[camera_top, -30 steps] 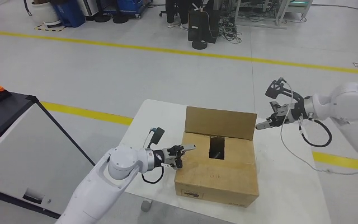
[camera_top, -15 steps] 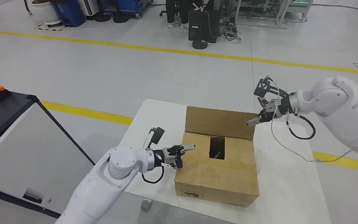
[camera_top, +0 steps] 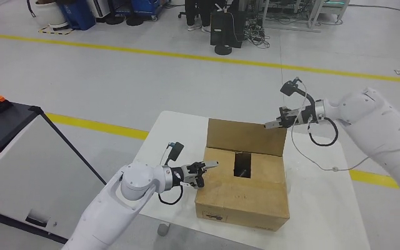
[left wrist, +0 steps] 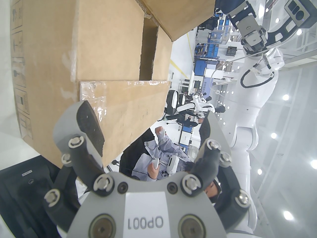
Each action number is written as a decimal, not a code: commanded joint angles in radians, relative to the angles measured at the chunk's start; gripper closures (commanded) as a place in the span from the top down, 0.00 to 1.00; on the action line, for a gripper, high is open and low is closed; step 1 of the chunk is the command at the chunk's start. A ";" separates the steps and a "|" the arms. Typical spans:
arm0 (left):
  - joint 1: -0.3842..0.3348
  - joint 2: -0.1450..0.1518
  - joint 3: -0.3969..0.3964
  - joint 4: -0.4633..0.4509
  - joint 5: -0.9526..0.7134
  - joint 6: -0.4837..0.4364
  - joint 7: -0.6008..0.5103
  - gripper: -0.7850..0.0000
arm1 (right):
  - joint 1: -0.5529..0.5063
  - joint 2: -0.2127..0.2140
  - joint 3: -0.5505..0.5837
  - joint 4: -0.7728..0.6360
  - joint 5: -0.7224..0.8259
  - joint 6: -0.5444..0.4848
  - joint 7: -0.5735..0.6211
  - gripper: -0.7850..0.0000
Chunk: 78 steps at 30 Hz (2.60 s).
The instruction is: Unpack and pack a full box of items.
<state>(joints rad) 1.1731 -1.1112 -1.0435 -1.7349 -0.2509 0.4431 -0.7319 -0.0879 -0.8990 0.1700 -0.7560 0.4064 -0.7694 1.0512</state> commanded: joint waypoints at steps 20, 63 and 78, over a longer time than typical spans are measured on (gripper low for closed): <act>0.000 0.000 0.000 0.000 0.000 0.000 0.000 1.00 | -0.024 -0.099 0.000 0.131 0.104 0.075 0.075 1.00; 0.000 0.000 0.000 0.000 0.000 0.000 0.000 1.00 | -0.031 -0.038 0.101 0.087 0.057 0.043 -0.011 1.00; 0.000 0.000 0.000 0.000 0.000 0.000 0.000 1.00 | -0.074 -0.091 0.137 0.167 0.078 0.104 0.079 1.00</act>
<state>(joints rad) 1.1731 -1.1112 -1.0435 -1.7349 -0.2509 0.4431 -0.7319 -0.1621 -0.9864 0.3063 -0.5962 0.4857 -0.6635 1.1282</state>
